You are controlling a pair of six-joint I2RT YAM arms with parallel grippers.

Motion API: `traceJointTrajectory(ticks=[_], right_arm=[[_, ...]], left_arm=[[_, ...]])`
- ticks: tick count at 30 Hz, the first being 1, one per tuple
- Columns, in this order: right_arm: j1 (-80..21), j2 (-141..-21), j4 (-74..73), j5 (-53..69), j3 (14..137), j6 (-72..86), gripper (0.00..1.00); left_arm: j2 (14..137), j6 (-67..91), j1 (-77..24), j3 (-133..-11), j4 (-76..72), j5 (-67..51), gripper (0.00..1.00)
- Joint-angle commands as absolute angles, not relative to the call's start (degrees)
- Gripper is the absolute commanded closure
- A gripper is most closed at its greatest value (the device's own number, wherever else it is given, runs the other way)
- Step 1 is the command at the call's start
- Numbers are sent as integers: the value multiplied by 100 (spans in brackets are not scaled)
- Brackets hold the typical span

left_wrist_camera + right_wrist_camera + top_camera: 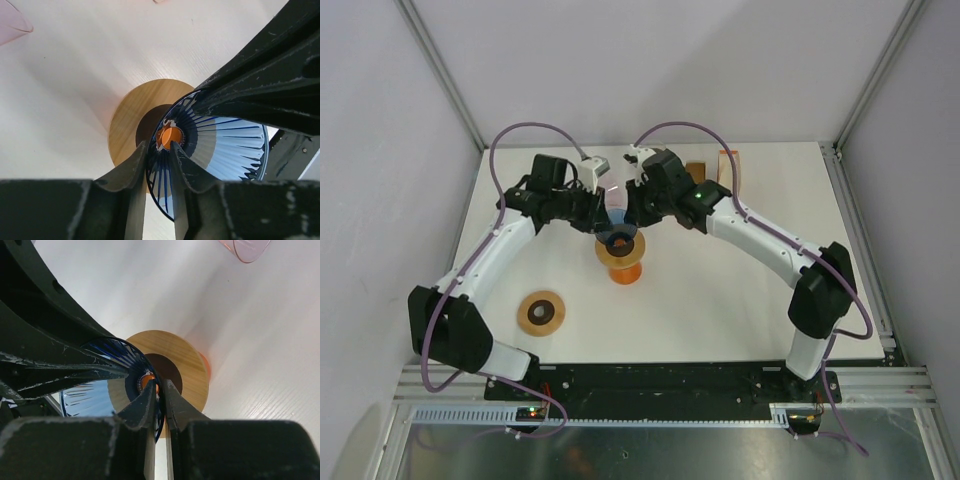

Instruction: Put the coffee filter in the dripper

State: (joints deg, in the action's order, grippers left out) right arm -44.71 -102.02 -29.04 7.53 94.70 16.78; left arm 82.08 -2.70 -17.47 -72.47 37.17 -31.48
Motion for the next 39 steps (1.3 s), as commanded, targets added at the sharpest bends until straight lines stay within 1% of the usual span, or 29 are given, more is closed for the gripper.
traceJointTrajectory(ticks=[1, 5, 9, 13, 21, 26, 30, 34, 39], right_arm=[[-4514, -10447, -3117, 418, 9696, 1483, 89], [-4507, -10433, -3161, 396, 9819, 1471, 86], [-4521, -10432, -3219, 376, 9944, 1443, 77], [-4538, -10386, -3249, 377, 10020, 1433, 66], [-4599, -10336, -3281, 477, 10454, 1361, 51], [-4559, -10286, -3363, 477, 10717, 1267, 45], [-4346, -10165, -3312, 511, 10856, 1240, 42], [-3900, -10095, -3066, 335, 10878, 1387, 37], [-3229, -10343, -2543, -68, 10960, 1517, 30]], left_arm=[[8204, -167, -1837, -7657, 4098, -3181, 71], [8170, -140, -1837, -7968, 4101, -3176, 66], [8144, -128, -1841, -8123, 4104, -3163, 57], [8145, -116, -1837, -8169, 4096, -3165, 50], [8104, -109, -1837, -8327, 4097, -3102, 46], [8050, -157, -1812, -8440, 4097, -2961, 40], [7992, -193, -1601, -8618, 4100, -2820, 35], [7999, -202, -1161, -8749, 4095, -2793, 32], [8070, -263, -876, -8521, 4031, -2434, 27]])
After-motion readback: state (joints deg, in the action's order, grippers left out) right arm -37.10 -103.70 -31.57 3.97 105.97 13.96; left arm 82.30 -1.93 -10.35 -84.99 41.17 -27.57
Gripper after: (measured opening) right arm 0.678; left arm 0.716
